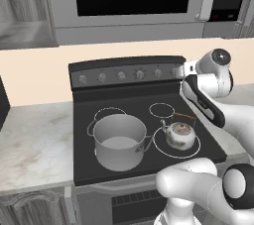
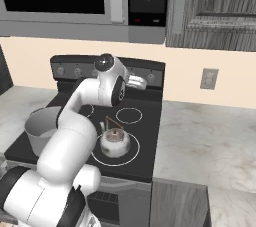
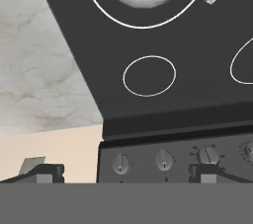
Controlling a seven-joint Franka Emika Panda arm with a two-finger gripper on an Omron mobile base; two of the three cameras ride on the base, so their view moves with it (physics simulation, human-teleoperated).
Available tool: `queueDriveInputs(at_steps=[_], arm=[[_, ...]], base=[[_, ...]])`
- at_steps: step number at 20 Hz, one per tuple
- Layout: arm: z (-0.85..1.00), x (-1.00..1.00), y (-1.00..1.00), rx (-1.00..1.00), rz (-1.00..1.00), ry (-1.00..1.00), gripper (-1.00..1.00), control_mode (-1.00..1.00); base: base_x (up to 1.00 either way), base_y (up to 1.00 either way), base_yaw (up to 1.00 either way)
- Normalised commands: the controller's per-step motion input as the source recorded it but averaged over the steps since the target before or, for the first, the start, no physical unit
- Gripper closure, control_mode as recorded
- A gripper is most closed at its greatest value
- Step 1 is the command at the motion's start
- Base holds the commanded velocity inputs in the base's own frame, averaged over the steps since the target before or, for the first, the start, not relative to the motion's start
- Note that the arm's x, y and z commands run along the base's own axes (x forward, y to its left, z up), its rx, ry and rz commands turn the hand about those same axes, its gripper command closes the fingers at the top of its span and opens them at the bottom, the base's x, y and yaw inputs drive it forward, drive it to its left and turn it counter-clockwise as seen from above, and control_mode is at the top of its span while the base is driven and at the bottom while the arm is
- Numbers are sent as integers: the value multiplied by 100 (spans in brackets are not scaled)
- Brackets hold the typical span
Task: Pick the kettle from the cabinet and place it on a stove burner. Then pick the pot from the counter and place it on another stove burner. Finally, turn both burners on.
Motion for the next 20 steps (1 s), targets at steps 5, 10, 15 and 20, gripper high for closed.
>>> queueDriveInputs(at_steps=[5, 10, 15, 20], arm=[[-1, 20, -7, 1, 0, 0, -100, -100], [-9, 35, -6, 0, 0, 0, -100, -100], [-10, 19, -18, 0, 1, -3, -100, -100], [-1, 12, -13, 0, 1, -1, -100, -100]], base=[[0, 0, 0], [0, 0, 0], [0, 0, 0], [0, 0, 0]])
